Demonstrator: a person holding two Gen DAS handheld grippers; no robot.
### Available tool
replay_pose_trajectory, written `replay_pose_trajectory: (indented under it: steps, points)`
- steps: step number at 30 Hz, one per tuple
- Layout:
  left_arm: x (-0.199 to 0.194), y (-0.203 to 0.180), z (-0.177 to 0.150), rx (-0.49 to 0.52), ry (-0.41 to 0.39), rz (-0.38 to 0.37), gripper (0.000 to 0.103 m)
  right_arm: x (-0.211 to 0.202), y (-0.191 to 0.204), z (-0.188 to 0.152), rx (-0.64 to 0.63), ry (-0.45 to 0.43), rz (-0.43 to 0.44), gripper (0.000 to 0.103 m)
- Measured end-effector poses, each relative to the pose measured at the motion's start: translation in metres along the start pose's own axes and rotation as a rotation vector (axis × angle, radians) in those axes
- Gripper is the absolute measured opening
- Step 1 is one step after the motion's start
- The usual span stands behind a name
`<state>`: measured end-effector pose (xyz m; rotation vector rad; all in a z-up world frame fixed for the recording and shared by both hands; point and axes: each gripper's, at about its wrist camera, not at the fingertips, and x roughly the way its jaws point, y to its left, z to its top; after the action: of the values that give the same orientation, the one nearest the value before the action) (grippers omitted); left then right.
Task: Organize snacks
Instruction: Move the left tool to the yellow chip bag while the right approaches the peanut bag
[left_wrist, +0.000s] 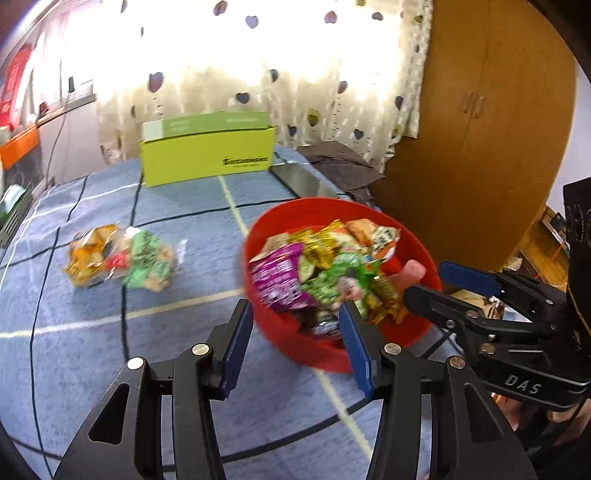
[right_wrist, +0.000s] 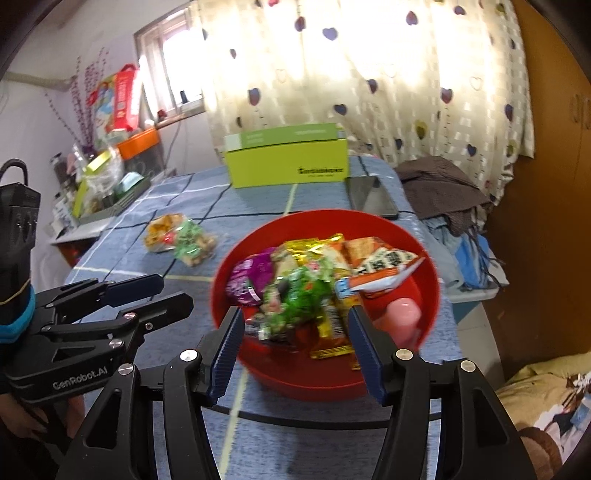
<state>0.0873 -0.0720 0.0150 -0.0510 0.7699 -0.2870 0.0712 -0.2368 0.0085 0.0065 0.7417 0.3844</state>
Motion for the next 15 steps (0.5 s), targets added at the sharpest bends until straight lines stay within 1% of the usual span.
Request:
replay_pose_trajectory:
  steps: [3, 8, 12, 15]
  points:
    - [-0.004, 0.013, -0.008, -0.033, -0.002, 0.013, 0.05, 0.005, 0.01, -0.001, -0.027, 0.01, 0.013, 0.057]
    - [-0.012, 0.037, -0.02, -0.095, -0.009, 0.056, 0.05, 0.006, 0.029, -0.001, -0.093, -0.013, 0.041, 0.057]
    - [-0.015, 0.057, -0.029, -0.145, -0.002, 0.07, 0.05, 0.008, 0.038, 0.001, -0.12, -0.011, 0.076, 0.057]
    - [-0.017, 0.069, -0.036, -0.173, 0.006, 0.09, 0.05, 0.012, 0.049, 0.004, -0.155, -0.005, 0.1, 0.06]
